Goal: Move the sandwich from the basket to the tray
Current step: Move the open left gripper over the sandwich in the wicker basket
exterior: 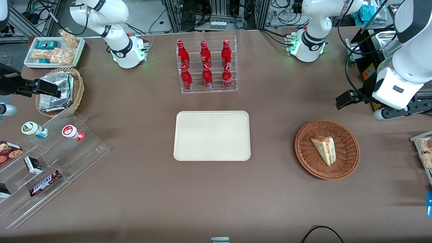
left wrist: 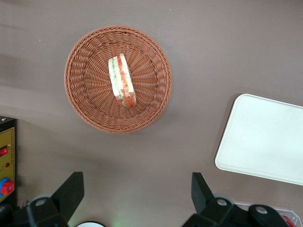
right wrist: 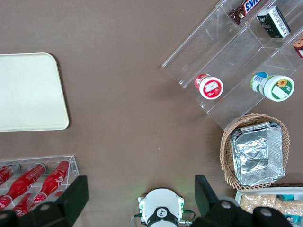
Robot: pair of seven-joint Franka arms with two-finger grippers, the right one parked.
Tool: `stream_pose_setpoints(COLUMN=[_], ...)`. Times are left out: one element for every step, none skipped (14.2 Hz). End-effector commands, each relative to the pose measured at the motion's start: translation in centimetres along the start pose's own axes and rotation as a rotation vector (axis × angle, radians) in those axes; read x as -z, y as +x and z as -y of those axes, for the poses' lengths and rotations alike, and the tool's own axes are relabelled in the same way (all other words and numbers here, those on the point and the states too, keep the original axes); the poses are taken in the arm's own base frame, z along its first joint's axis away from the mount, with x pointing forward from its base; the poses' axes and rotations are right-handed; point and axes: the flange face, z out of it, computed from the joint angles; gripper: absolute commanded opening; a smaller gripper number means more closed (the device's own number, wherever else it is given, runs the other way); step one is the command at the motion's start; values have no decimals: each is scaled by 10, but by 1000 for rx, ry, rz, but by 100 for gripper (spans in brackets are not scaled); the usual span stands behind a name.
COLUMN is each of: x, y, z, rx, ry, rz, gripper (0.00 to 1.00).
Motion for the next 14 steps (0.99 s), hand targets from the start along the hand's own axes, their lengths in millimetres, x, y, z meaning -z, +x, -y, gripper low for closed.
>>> stream_pose_setpoints(x=[6,4,4,3,2,-1,-12,-23,-39,-61,-78,-91,-113,-141], y=[-5,-6,-6,-5,-5,-3,2,5,8,17,24,29,34,38], z=[1,0,0,1,3,4,6,10,11,12,10,10,10,10], rx=[-8,-9,-8,-6,-2,2,16,23,24,26,27,30,33,39], ry=[5,8,8,9,11,13,19,28,40,50,55,53,41,28], rz=[-1,14,14,17,17,26,50,85,127,164,183,184,159,125], gripper=[100,100,100,100,100,100,100,100,100,100,100,100,100,100])
